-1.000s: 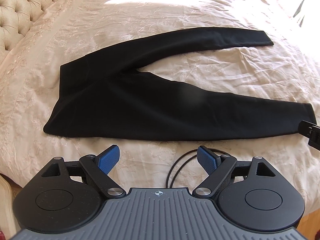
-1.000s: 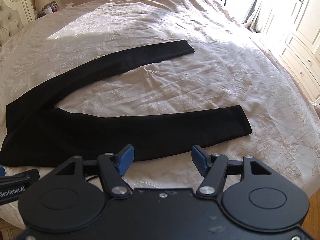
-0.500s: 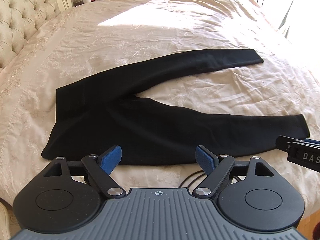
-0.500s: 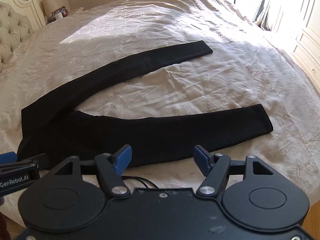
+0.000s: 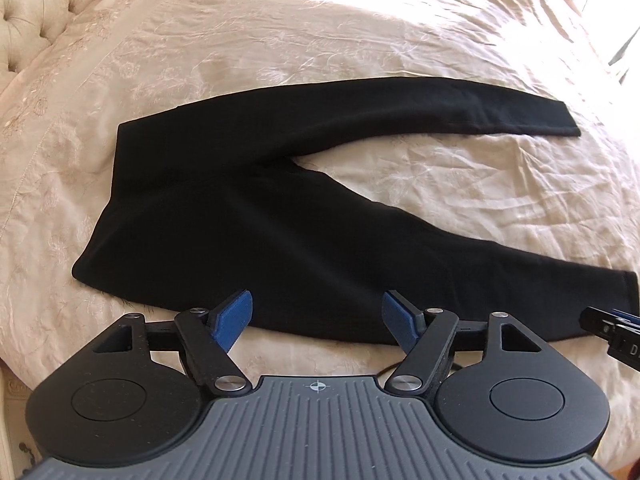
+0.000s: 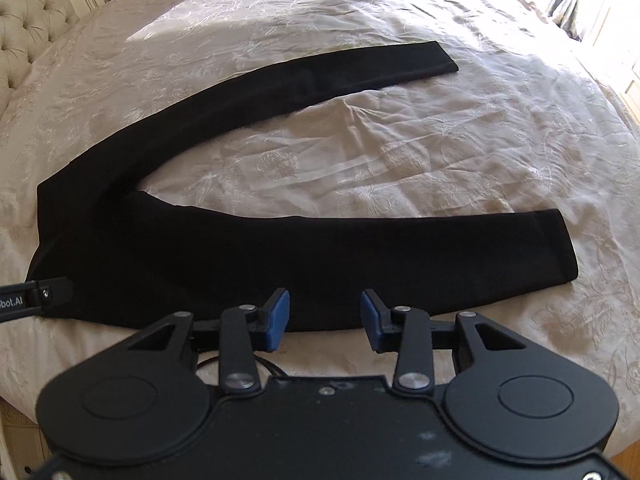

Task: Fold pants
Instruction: 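Grasp the hem of one trouser leg with the right gripper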

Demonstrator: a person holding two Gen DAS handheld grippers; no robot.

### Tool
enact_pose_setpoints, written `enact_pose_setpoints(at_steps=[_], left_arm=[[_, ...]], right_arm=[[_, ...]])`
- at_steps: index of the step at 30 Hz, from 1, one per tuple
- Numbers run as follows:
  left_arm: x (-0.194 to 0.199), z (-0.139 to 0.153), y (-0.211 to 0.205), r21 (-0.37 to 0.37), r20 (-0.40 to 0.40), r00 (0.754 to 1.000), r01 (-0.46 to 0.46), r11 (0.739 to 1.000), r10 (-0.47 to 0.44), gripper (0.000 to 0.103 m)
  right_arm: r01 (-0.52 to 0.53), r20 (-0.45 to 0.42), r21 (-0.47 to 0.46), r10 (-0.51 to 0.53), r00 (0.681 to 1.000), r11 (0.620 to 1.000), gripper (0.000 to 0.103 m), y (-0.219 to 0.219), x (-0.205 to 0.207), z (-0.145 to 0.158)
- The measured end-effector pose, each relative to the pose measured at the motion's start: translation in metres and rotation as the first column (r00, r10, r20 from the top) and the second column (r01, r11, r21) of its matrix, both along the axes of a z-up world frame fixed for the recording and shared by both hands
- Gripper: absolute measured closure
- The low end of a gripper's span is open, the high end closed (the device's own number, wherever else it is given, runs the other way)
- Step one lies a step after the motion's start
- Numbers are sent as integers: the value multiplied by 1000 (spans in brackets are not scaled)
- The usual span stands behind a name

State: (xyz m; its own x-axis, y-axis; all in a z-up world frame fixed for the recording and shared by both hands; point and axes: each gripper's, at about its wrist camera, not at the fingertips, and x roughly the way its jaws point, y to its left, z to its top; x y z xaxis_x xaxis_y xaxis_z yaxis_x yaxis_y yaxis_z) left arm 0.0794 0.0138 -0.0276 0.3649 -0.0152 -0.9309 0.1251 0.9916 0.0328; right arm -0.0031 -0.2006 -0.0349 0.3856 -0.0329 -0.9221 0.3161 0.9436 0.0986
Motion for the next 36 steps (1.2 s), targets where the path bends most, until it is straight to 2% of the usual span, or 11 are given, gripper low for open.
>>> enact_pose_setpoints(at_steps=[4, 10, 14, 17, 22, 25, 28, 32, 36], left_arm=[[28, 1, -12, 3, -12, 999, -49, 999, 49, 39], [64, 6, -30, 40, 49, 993, -112, 993, 110, 43], [90, -8, -33, 45, 21, 990, -138, 989, 137, 60], [109, -21, -30, 33, 3, 988, -151, 988, 151, 67], [142, -42, -24, 15, -46, 988, -147, 989, 148, 70], [157, -48, -23, 22, -46, 990, -134, 991, 135, 70], [170, -56, -21, 33, -42, 991, -126, 992, 127, 70], [183, -70, -17, 25, -67, 988, -135, 991, 136, 70], [191, -81, -12, 24, -87, 984, -152, 988, 153, 70]], right_arm=[[-118, 34, -6, 118, 992, 993, 62, -22, 38, -2], [-289, 68, -35, 291, 954, 957, 53, -54, 115, -10], [-364, 61, -90, 370, 927, 927, 53, -62, 167, -27], [-395, 61, -129, 405, 912, 910, 53, -64, 198, -37], [-449, 65, -193, 468, 881, 872, 49, -72, 256, -55], [-489, 56, -214, 511, 858, 845, 49, -78, 295, -71], [-548, 61, -222, 572, 818, 807, 48, -77, 330, -86], [-662, 22, -251, 688, 725, 706, 45, -71, 363, -112], [-757, -28, -205, 769, 638, 620, 44, -69, 389, -135]])
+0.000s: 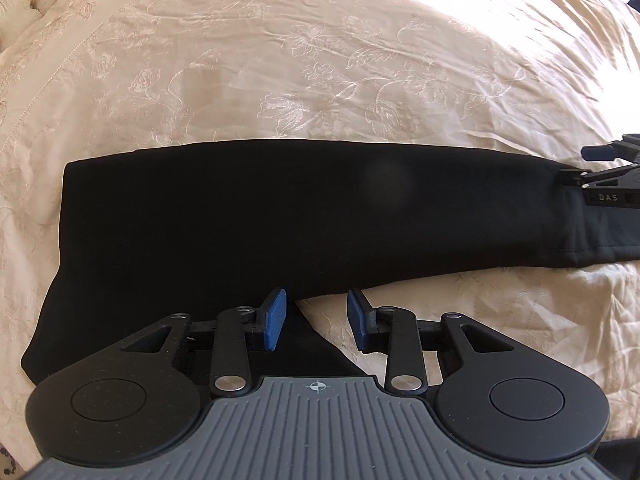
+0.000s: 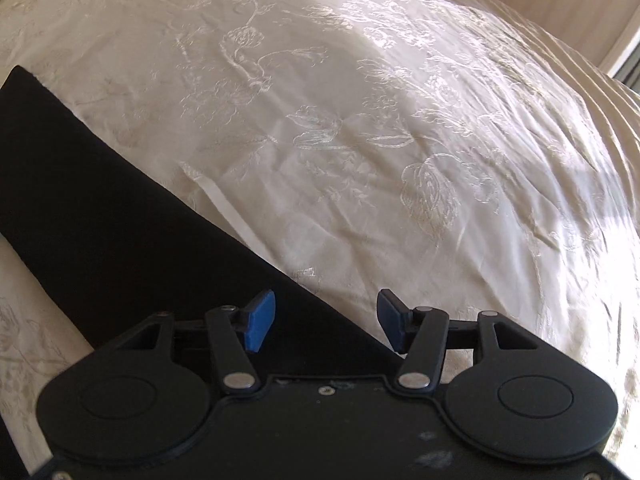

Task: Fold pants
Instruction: 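Grasp the hem of one trouser leg with the right gripper, then lift the held leg and lay it over the other leg with the right gripper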

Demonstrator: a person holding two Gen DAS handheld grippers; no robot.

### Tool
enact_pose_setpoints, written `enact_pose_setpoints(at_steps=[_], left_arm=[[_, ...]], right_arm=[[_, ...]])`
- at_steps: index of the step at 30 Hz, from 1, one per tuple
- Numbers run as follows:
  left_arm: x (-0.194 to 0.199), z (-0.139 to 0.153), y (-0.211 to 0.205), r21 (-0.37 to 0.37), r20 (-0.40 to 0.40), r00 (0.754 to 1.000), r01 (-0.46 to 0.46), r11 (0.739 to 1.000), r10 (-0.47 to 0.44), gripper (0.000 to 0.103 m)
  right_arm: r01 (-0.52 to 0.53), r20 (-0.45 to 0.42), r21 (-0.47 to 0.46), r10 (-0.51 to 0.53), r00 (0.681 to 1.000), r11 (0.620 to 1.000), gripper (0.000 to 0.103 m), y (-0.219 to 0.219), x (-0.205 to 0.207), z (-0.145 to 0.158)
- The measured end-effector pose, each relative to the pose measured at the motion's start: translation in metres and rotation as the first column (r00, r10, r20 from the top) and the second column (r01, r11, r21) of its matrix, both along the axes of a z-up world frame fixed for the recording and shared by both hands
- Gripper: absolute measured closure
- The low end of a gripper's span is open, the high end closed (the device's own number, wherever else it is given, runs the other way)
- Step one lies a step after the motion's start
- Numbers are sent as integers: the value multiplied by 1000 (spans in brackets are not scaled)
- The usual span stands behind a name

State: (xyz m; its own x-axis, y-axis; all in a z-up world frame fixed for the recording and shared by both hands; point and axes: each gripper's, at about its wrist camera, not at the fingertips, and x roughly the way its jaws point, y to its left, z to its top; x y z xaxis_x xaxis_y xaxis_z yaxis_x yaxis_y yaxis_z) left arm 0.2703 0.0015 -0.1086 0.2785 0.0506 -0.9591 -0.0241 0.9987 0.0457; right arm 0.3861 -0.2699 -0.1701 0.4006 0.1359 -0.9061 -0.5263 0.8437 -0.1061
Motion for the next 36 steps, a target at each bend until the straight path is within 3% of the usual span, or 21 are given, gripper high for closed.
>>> enact_pose_setpoints(at_steps=[4, 5, 6, 7, 8, 13, 21, 24, 25, 32, 33, 34, 35, 36], left_arm=[[5, -7, 6, -9, -18, 1000, -8, 1000, 8, 70], [6, -8, 7, -10, -18, 1000, -7, 1000, 7, 70], [6, -8, 8, -11, -17, 1000, -6, 1000, 6, 70], [8, -8, 8, -12, -17, 1000, -5, 1000, 5, 70], [9, -8, 9, -15, -17, 1000, -4, 1000, 4, 70], [19, -3, 10, -60, 0, 1000, 5, 998, -5, 69], [46, 1, 4, -175, 11, 1000, -10, 984, 12, 68], [53, -1, 1, -219, 6, 1000, -18, 976, 19, 55], [55, -4, 0, -222, 0, 1000, -18, 975, 18, 50], [61, -52, -11, -101, -138, 990, -12, 995, -2, 50], [61, -60, -11, -89, -164, 986, -22, 996, 7, 56], [61, -63, -11, -83, -169, 985, -30, 996, 15, 78], [59, -62, -11, -95, -161, 987, -33, 995, 17, 87], [56, -57, -10, -110, -145, 989, -35, 993, 19, 89]], right_arm=[[-72, -85, 23, 74, 994, 997, 43, -3, 16, -15], [-82, -107, 36, 85, 991, 996, 48, -5, 18, -16], [-82, -132, 59, 89, 987, 995, 68, -7, 18, -16], [-76, -165, 92, 91, 982, 993, 80, -10, 19, -16], [-67, -191, 98, 85, 978, 993, 98, -11, 18, -16], [-97, -126, 91, 108, 986, 991, 99, -10, -21, 11], [-5, -13, 118, 6, 1000, 993, 99, -6, -139, 61], [48, -16, 116, -47, 999, 992, 100, 1, -179, 64], [79, -28, 126, -76, 997, 989, 100, 2, -194, 62], [238, -65, 155, -231, 971, 959, 100, 25, -255, 47], [259, -66, 163, -252, 966, 952, 99, 28, -259, 46], [280, -64, 165, -273, 960, 946, 98, 30, -262, 45], [307, -61, 168, -301, 952, 937, 94, 32, -265, 45], [348, -65, 187, -342, 937, 919, 89, 29, -267, 47]])
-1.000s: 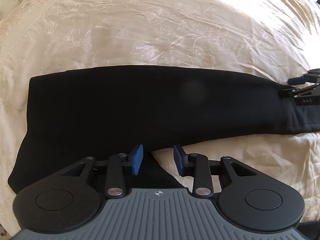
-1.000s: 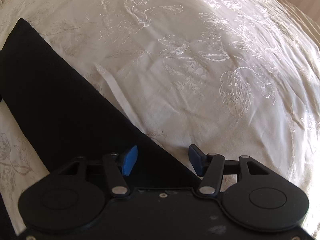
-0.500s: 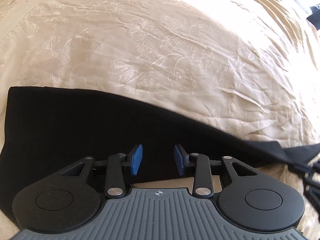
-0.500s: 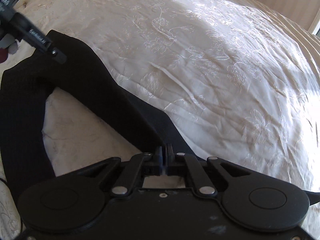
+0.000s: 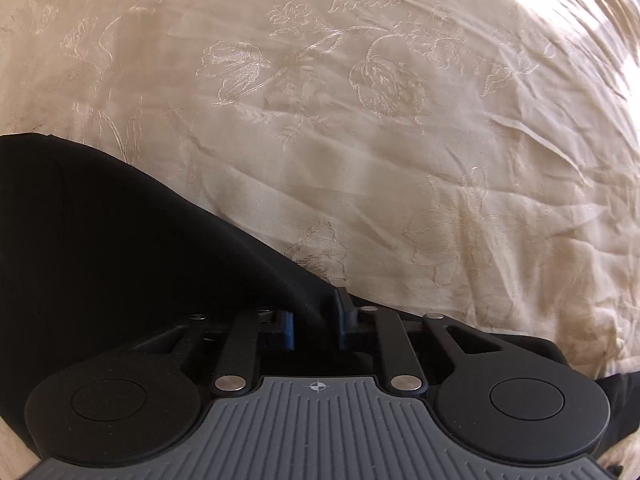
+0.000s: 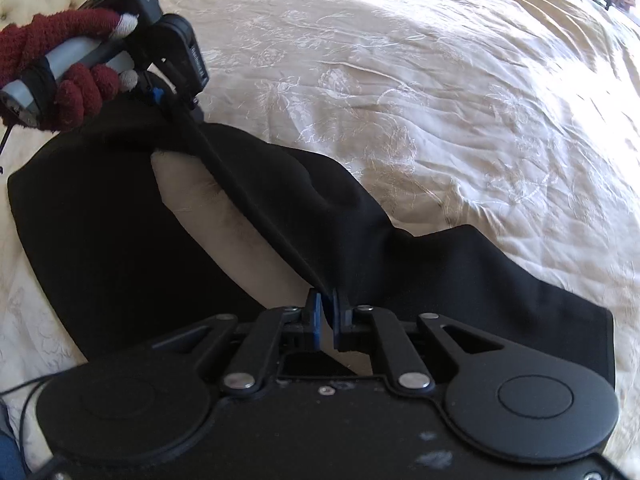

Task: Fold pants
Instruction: 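Lift the held leg and lay it over the other leg with the right gripper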

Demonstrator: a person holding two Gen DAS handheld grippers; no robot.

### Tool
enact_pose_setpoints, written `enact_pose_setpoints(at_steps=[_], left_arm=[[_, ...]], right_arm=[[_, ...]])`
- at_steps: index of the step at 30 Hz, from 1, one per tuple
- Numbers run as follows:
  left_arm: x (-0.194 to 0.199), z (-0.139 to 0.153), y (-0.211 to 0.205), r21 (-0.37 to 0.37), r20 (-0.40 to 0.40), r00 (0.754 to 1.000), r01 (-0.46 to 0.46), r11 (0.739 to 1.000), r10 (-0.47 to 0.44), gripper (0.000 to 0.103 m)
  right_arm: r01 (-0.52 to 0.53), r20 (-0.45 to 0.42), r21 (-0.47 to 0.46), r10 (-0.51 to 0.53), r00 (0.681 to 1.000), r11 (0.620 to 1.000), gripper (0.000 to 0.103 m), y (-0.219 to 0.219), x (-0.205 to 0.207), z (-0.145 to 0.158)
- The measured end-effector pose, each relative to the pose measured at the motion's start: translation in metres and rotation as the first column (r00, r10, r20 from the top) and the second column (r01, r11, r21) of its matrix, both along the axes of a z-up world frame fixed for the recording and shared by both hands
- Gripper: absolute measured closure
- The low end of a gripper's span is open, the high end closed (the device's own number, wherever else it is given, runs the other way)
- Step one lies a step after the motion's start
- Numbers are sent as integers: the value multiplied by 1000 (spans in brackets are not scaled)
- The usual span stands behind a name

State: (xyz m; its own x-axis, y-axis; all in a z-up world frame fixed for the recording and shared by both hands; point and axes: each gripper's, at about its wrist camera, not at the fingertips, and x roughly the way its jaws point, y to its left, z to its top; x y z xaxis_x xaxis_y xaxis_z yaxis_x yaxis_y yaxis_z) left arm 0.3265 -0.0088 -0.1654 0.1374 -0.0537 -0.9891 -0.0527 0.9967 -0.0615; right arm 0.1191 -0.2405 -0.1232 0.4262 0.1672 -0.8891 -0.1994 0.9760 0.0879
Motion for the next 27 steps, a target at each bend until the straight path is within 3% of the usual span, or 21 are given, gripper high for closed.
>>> enact_pose_setpoints(at_steps=[3, 6, 8, 12, 14, 16, 26, 27], left_arm=[[-16, 20, -3, 13, 60, 998, 25, 1000, -26, 91], [-39, 37, -2, 24, 112, 993, 44, 999, -46, 91], [-54, 44, -1, 28, 138, 989, 48, 998, -52, 91], [-84, 48, 5, 33, 164, 985, 49, 998, -53, 91], [-93, 48, 9, 41, 168, 984, 51, 998, -57, 91], [-98, 45, 10, 41, 162, 985, 50, 998, -56, 91], [-99, 39, 11, 46, 155, 985, 65, 997, -71, 91], [-100, 39, 12, 44, 157, 985, 69, 997, -75, 91]], right_arm=[[186, 10, 98, -188, 982, 978, 75, -19, -12, 8], [397, 2, 130, -401, 916, 908, 66, -50, -26, 12], [528, -4, 128, -532, 846, 839, 65, -75, -38, 11], [741, -55, 123, -741, 669, 660, 63, -124, -54, -1], [803, -73, 126, -801, 594, 583, 62, -143, -60, -9], [838, -90, 132, -836, 542, 529, 59, -158, -63, -20], [940, -219, 196, -922, 320, 280, 52, -197, -55, -58], [943, -229, 200, -923, 310, 267, 57, -198, -54, -61]])
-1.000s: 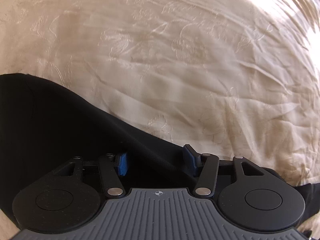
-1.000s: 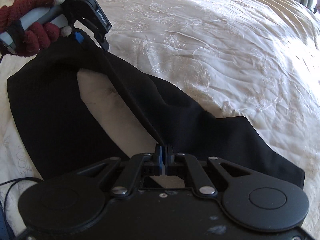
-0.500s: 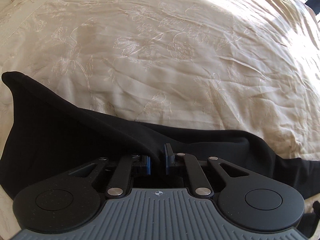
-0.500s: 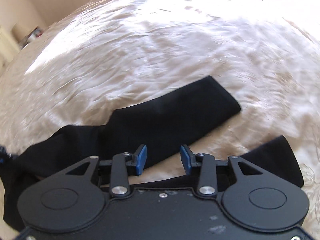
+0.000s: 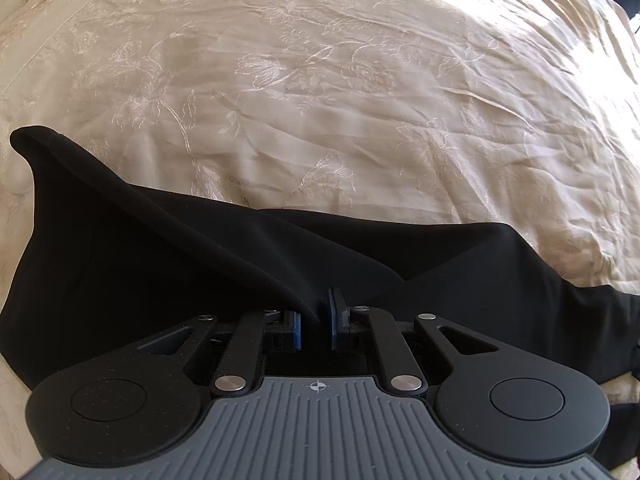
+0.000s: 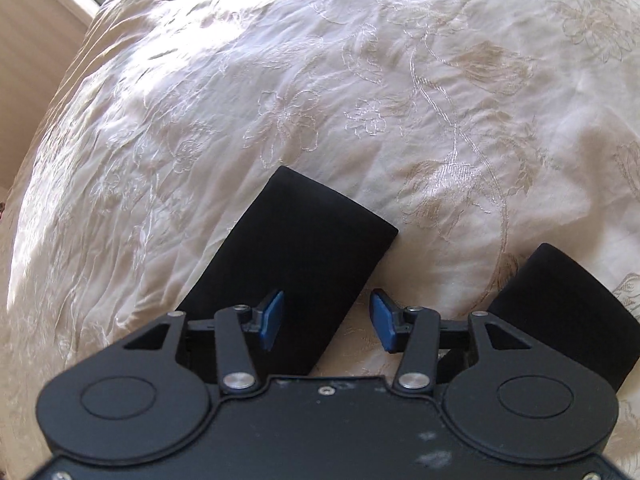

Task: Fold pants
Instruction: 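Lift the held leg and lay it over the other leg with the right gripper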

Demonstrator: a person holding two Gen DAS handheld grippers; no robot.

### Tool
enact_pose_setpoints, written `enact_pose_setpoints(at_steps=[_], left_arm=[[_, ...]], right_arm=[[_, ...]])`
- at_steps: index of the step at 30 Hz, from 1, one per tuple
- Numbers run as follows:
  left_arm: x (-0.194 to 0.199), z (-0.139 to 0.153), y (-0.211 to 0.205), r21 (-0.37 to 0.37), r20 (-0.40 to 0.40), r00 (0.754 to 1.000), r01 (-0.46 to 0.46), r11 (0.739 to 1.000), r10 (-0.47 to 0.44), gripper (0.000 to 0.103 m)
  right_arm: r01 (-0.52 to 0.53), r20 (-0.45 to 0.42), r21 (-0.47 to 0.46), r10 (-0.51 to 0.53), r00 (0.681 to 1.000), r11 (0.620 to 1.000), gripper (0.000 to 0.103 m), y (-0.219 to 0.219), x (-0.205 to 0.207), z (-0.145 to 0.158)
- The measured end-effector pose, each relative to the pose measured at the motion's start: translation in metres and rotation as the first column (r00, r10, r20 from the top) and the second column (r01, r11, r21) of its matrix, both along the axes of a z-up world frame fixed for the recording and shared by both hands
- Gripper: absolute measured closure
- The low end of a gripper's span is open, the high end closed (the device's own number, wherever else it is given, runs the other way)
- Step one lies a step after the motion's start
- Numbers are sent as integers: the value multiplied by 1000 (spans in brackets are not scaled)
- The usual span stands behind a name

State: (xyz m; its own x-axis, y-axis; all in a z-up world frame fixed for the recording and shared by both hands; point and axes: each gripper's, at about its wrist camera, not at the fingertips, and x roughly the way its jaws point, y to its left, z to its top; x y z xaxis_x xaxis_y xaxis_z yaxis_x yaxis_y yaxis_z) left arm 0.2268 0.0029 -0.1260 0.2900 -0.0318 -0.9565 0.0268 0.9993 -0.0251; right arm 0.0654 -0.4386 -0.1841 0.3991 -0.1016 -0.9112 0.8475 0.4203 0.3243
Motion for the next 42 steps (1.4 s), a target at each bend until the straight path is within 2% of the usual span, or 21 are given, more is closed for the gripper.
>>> enact_pose_setpoints(at_steps=[1, 2, 5, 9, 11, 14, 22, 31, 42], left_arm=[[-1, 0, 1, -2, 3, 1000, 5, 1000, -5, 91], [-3, 1, 1, -4, 6, 1000, 10, 1000, -10, 91], [-11, 7, 3, -7, 26, 999, 25, 1000, -25, 91], [-28, 20, 6, -13, 59, 996, 67, 998, -66, 91], [-37, 24, 8, -8, 62, 994, 91, 996, -90, 91], [-55, 25, 12, -24, 53, 992, 118, 993, -116, 91], [-89, 1, 20, -29, 1, 985, 171, 985, -171, 93], [-95, -7, 19, -15, 3, 972, 236, 972, -236, 93], [-107, 0, 9, 19, 7, 987, 162, 987, -162, 93]], right_arm=[[3, 8, 5, -3, 1000, 1000, 69, 0, 1, -2], [0, 15, 2, 0, 1000, 1000, 99, 0, 2, -1], [-62, 26, -64, 64, 998, 996, 99, 11, 11, 16], [-182, 58, -222, 199, 978, 958, 100, 33, 4, 66], [-187, 71, -262, 212, 975, 947, 100, 40, -10, 86], [-156, 59, -280, 179, 982, 947, 100, 46, -35, 102], [-147, -38, -252, 142, 989, 956, 100, 69, -84, 81], [-137, -48, -292, 128, 991, 947, 100, 91, -118, 75], [-171, -62, -297, 160, 985, 939, 100, 65, -135, 70]])
